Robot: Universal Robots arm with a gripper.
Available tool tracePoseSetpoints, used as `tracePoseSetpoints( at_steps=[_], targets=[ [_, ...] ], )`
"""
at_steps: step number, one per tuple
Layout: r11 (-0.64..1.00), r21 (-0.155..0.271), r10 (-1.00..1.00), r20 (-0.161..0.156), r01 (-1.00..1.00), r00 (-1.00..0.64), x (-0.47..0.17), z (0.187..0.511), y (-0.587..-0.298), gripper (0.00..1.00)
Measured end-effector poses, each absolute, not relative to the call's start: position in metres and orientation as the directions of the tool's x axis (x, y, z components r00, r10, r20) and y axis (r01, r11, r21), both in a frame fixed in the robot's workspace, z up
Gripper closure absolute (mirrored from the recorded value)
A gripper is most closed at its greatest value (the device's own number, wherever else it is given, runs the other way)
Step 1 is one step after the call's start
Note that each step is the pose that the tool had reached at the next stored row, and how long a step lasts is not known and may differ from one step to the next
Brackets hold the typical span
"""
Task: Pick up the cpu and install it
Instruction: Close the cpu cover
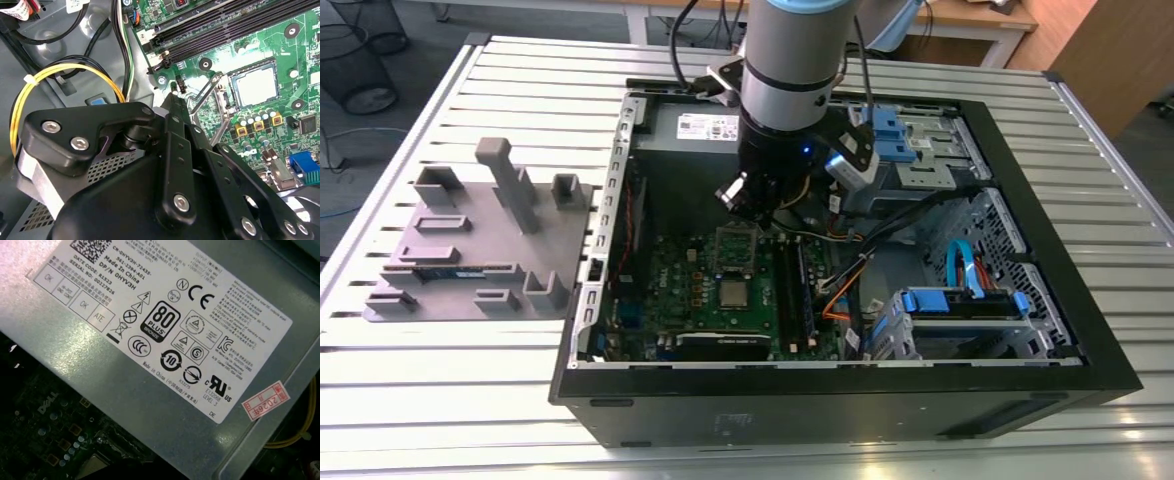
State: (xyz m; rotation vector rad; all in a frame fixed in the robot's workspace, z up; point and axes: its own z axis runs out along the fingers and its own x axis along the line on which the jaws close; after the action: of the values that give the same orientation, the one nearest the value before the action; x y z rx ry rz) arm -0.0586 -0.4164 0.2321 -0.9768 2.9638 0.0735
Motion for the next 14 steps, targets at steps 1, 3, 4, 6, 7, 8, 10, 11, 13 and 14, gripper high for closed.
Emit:
tracePoseSetpoints(
  at_steps=[1,3,4,6,7,8,10,11,13,14],
  targets=[
    [0.802,0.038,-0.595,-0.034,-0.596,-0.803,-0.0586,0.2321,-0.4165,0.89],
    [0.801,0.038,-0.597,-0.034,-0.598,-0.802,-0.0585,0.2321,-0.4165,0.89],
    [0.8,0.038,-0.598,-0.034,-0.599,-0.801,-0.0583,0.2321,-0.4166,0.89],
    [0.796,0.039,-0.602,-0.034,-0.603,-0.797,-0.0573,0.232,-0.4166,0.89],
    [0.794,0.039,-0.605,-0.034,-0.606,-0.795,-0.0567,0.232,-0.4166,0.89],
    [0.791,0.039,-0.609,-0.034,-0.61,-0.792,-0.0561,0.232,-0.4166,0.89],
    [0.784,0.038,-0.618,-0.034,-0.619,-0.785,-0.0553,0.232,-0.4166,0.89],
    [0.78,0.038,-0.624,-0.034,-0.625,-0.781,-0.0553,0.232,-0.4166,0.89],
    [0.771,0.038,-0.634,-0.034,-0.635,-0.772,-0.0552,0.232,-0.4166,0.89],
    [0.767,0.038,-0.64,-0.034,-0.64,-0.768,-0.0552,0.232,-0.4166,0.89]
  ],
)
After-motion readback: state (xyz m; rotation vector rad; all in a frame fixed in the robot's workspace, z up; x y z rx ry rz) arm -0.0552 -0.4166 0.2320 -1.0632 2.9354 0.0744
